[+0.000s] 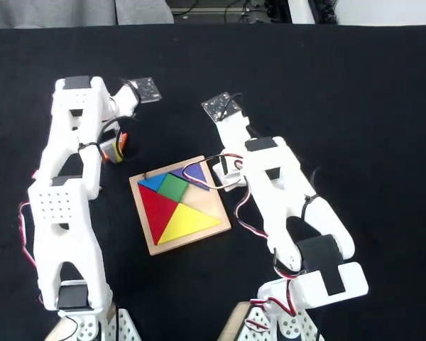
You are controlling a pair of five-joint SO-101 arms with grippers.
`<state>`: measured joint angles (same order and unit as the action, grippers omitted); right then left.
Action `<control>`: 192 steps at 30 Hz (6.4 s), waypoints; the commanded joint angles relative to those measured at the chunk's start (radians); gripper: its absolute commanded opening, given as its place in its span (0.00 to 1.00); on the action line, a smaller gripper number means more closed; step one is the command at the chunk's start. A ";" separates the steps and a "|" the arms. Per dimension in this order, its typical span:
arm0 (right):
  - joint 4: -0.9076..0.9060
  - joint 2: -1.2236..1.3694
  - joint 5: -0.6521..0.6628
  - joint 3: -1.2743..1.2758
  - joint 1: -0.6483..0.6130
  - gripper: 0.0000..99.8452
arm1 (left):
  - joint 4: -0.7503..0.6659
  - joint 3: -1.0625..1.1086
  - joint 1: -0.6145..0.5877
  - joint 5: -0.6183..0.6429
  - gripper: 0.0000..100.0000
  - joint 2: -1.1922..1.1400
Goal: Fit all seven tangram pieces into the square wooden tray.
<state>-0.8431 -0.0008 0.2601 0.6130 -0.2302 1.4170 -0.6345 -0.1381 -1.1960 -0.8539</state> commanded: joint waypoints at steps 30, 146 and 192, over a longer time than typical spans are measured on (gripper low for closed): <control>0.012 -0.004 0.008 -0.042 0.014 0.01 | 0.210 -0.329 -0.013 -0.089 0.23 -0.192; -0.100 -0.389 -0.028 0.213 0.114 0.01 | -0.677 1.710 0.633 1.766 0.21 1.462; -0.258 -0.176 -0.032 0.008 -0.384 0.01 | -0.750 1.922 -0.558 1.123 0.18 1.637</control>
<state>-1.1055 -0.2048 0.2355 0.6882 -0.5953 0.6897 1.2866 -0.6905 -0.0683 0.7633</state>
